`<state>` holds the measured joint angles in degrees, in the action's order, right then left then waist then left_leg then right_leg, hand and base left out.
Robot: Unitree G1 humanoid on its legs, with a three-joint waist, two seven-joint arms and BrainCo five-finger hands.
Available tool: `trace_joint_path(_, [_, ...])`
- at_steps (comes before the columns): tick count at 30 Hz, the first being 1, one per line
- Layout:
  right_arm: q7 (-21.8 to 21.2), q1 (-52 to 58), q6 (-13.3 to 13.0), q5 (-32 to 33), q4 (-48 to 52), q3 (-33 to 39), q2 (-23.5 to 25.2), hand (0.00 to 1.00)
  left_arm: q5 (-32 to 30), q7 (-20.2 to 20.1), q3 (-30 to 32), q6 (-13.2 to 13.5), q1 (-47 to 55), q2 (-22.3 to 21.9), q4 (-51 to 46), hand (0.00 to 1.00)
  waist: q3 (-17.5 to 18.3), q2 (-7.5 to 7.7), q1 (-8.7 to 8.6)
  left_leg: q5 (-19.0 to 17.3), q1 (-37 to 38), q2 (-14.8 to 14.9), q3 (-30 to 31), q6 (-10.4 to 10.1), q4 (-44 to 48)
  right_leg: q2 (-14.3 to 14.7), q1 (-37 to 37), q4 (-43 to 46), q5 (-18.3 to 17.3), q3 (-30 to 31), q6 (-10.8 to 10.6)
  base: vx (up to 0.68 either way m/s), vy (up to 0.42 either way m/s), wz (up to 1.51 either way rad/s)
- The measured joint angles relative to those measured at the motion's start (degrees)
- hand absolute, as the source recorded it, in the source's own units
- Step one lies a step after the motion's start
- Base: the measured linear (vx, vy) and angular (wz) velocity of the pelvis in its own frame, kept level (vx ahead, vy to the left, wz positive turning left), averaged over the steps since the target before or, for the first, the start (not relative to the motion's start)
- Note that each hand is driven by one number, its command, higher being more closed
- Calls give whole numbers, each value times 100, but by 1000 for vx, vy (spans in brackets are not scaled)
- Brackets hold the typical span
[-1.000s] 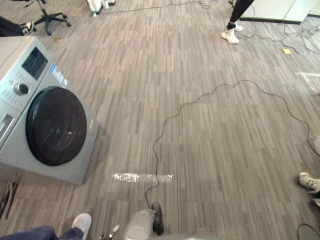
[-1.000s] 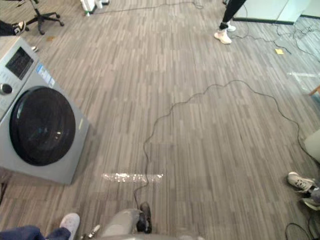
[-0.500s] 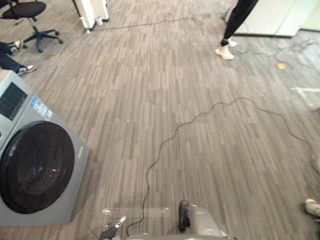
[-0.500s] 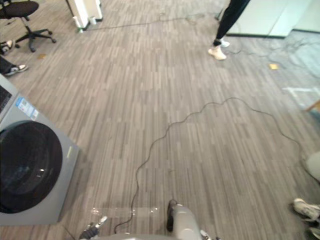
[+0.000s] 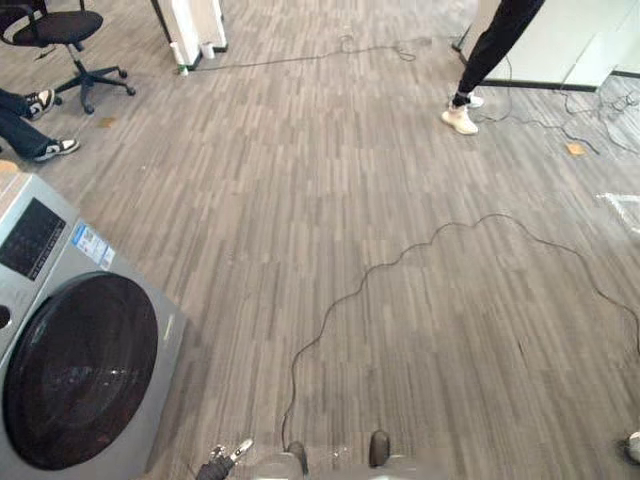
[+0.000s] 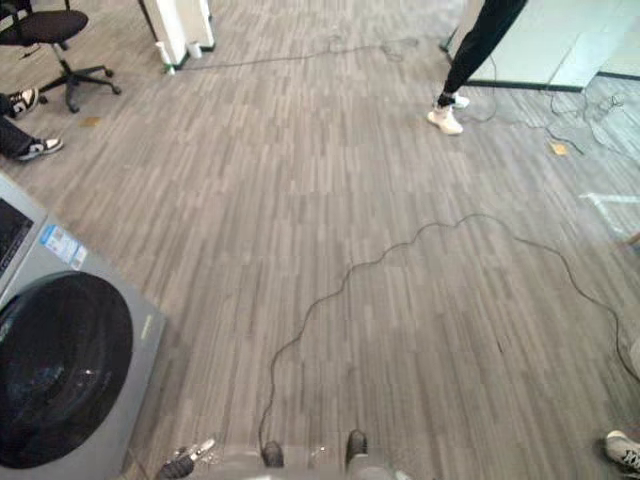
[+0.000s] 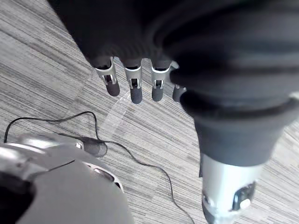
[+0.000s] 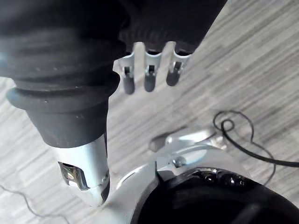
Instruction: Organize washtable
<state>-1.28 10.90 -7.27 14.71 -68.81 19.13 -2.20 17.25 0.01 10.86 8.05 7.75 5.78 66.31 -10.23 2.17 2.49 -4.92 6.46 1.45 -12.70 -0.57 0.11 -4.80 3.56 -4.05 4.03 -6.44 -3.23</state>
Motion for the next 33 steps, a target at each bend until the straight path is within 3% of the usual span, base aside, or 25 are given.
trace_joint_path(13, [3, -48, 44, -22, 3, 33, -9, 0, -33, -12, 61, -5, 2, 2, 0, 0, 13, 24, 4, 2, 6, -35, -24, 0, -110, -46, -89, 60, -26, -90, -35, -18, -10, 0])
trace_joint_path(16, [8, -197, 115, -28, 10, 82, -13, 0, -145, -61, 148, -22, 1, 0, -27, 0, -4, 38, 4, -54, -65, -65, -253, 1, -184, -199, -650, 937, -467, -70, -141, -51, 30, -27])
trace_joint_path(17, [10, -216, 115, -7, 59, 106, -8, 0, -185, -101, 260, -38, -1, -7, -52, 0, -16, 69, 2, -119, -32, -111, -379, 92, -196, -320, -989, 1598, -732, -91, -161, -38, 25, -51])
trace_joint_path(18, [13, -247, 108, 38, 107, 163, -8, 0, -201, -105, 303, -39, 13, -3, -55, 0, -52, 98, 16, -161, 80, -160, -514, 78, -224, -436, -1294, 2259, -913, -194, -109, -35, 25, -59])
trace_joint_path(21, [11, -308, 85, 176, 128, 173, -14, 0, -232, -98, 320, -87, 21, -6, -41, 0, -141, -3, -30, -252, 398, -105, -758, 107, -271, -553, -1612, 3042, -1090, -586, -16, 25, 27, -55])
trace_joint_path(24, [4, -336, 83, 402, 138, 196, -19, 0, -281, -100, 321, -89, -113, -12, -41, 0, -178, -57, -40, -531, 441, 257, -871, -126, -170, -518, -1985, 2787, -1154, -1020, 13, 159, -17, -33])
trace_joint_path(26, [8, -324, 83, 543, 137, 227, -5, 0, -340, -99, 333, -86, -158, -13, -39, 0, -212, -73, -37, -666, 540, 519, -929, -321, -144, -522, -2232, 2211, -951, -1144, -56, 318, -86, -15])
trace_joint_path(28, [16, -308, 89, 553, 125, 255, 28, 0, -446, -98, 529, -96, -159, -24, -19, 0, -221, -42, -68, -811, 800, 739, -951, -659, -108, -583, -2396, 1480, -474, -1230, -223, 547, -205, 3])
trace_joint_path(29, [10, -313, 91, 556, 136, 275, 21, 0, -455, -99, 613, -101, -122, -61, -24, 0, -199, -77, -148, -857, 936, 880, -965, -760, -99, -570, -2398, 1512, -471, -1241, -241, 528, -239, 36])
trace_joint_path(30, [-3, -295, 103, 551, 192, 276, 13, 0, -466, -105, 778, -103, -42, -123, -53, 0, -129, -119, -237, -871, 1012, 1037, -943, -877, -4, -496, -2408, 1694, -523, -1247, -176, 523, -261, 42])
trace_joint_path(31, [-10, -286, 114, 544, 206, 283, 47, 0, -467, -118, 1023, -76, -14, -162, -78, 0, -59, -24, -188, -868, 823, 1203, -831, -907, 747, -418, -2481, 1999, -62, -1063, 81, 530, -303, 30])
trace_joint_path(32, [-17, -264, 105, 542, 210, 285, 16, 0, -464, -103, 1135, -71, -19, -212, -105, 0, -12, -68, -176, -850, 629, 1395, -760, -919, 1234, -337, -2471, 2096, -22, -1037, 209, 801, -541, -7])
trace_joint_path(33, [-18, -356, 94, 537, 219, 271, -125, 0, -439, -108, 1342, -84, -16, -366, -114, 0, 71, -176, -118, -570, 226, 1845, -669, -654, 2279, -83, -2341, 2213, -325, -1124, 327, 662, -494, -29])
